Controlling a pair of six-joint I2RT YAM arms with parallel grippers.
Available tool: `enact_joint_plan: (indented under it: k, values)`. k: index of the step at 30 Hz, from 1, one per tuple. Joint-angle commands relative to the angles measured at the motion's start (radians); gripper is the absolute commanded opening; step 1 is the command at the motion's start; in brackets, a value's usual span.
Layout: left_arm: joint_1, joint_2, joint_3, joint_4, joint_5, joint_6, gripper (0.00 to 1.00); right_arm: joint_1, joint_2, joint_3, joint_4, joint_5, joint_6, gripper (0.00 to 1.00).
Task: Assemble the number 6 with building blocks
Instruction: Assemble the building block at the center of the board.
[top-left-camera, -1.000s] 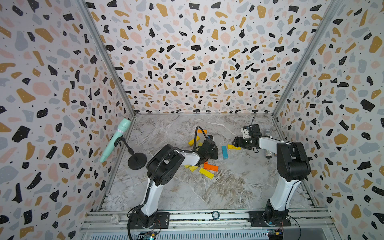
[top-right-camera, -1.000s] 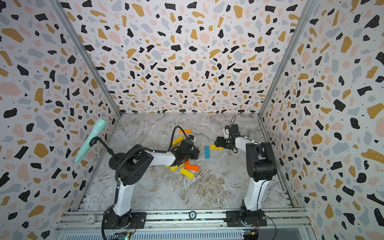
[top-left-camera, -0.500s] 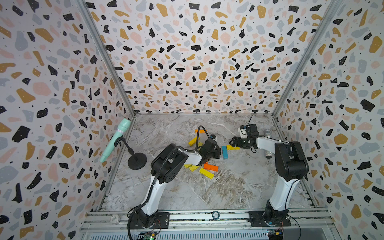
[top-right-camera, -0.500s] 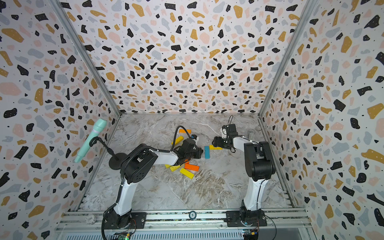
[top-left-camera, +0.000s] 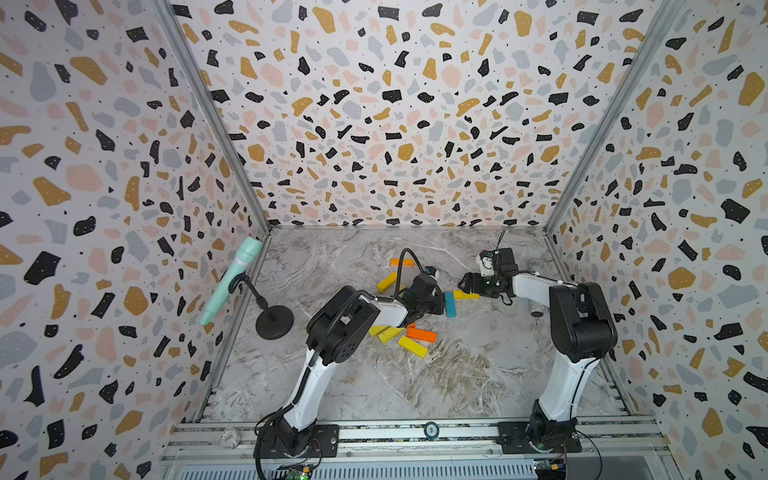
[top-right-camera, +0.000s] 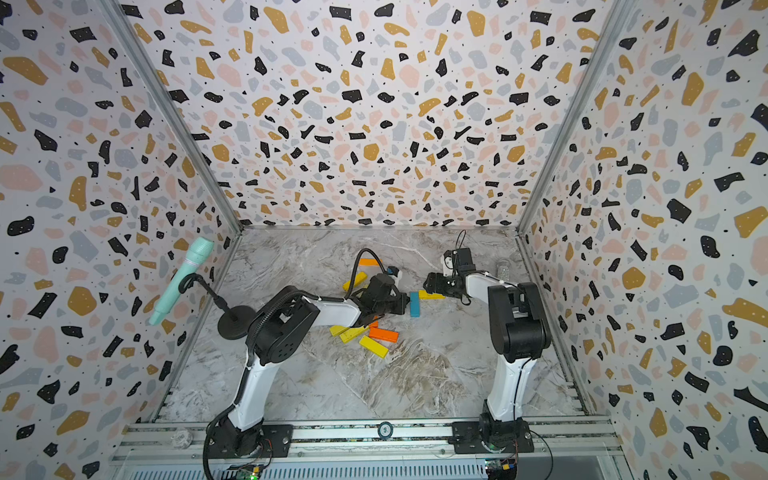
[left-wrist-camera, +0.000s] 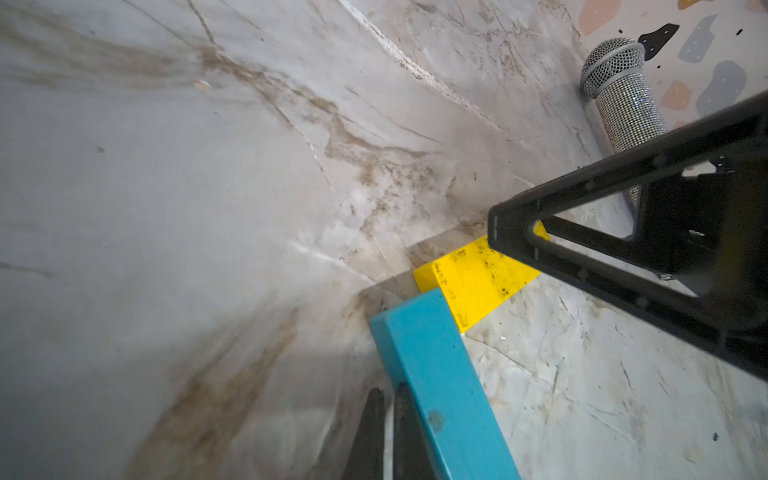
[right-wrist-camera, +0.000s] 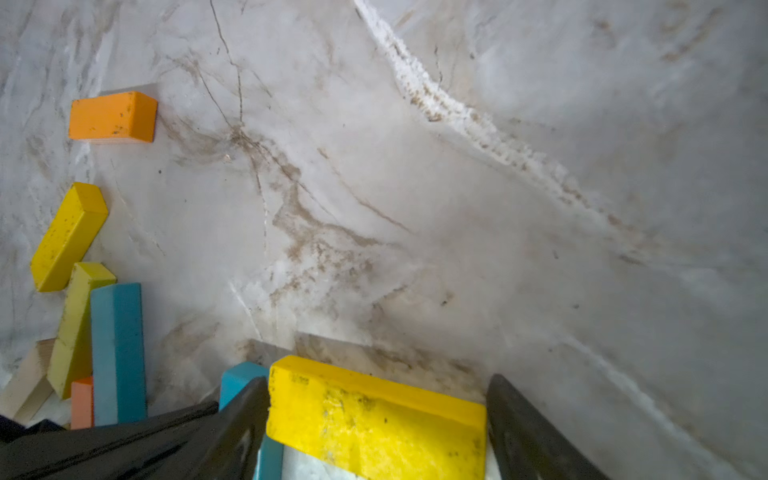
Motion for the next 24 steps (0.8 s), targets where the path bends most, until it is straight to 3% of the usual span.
enact_joint_plan:
  k: [1,17,24]
  values:
    - [-0.003,0.024,0.037,-0.086,-0.041,0.065,0.02,0.004,-0.01,-0.005,-0.023,0.009,0.014,0.84]
    - [0.001,0.005,0.074,-0.191,-0.113,0.136,0.02,-0.017,-0.076,-0.025,-0.022,0.046,0.002,0.86]
    - [0.005,-0.145,0.137,-0.217,-0.188,0.2,0.08,-0.01,-0.235,-0.049,-0.036,0.054,-0.087,0.81]
